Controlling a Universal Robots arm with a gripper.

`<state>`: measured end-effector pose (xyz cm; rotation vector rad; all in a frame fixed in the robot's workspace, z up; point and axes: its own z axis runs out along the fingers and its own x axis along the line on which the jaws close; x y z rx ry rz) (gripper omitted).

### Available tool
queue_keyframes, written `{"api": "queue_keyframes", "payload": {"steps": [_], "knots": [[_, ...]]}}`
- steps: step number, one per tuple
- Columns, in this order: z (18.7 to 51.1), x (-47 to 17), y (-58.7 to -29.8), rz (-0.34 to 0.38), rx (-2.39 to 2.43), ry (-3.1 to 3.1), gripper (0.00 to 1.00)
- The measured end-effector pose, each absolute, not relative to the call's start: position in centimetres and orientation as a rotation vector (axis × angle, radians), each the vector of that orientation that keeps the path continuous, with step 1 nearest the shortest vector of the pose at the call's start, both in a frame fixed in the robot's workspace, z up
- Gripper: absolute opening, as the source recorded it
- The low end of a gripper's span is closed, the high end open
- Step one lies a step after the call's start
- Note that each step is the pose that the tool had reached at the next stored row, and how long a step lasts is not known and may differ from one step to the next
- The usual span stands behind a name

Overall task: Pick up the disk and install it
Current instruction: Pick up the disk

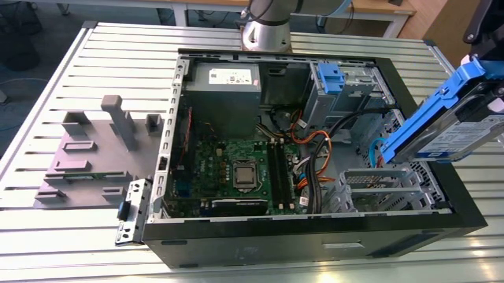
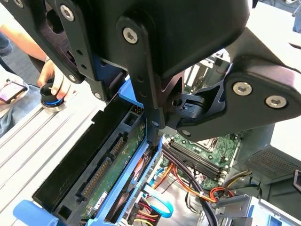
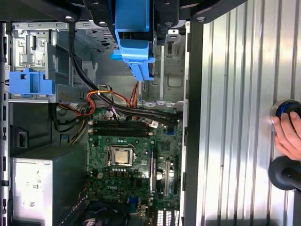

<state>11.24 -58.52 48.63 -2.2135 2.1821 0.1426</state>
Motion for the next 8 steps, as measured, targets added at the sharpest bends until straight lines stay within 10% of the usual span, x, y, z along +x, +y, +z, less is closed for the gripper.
{"api": "queue_keyframes", "payload": {"steps": [8], "knots": [[48.6,11.24,-58.81,0.143,-2.213,2.182,0.36]]}}
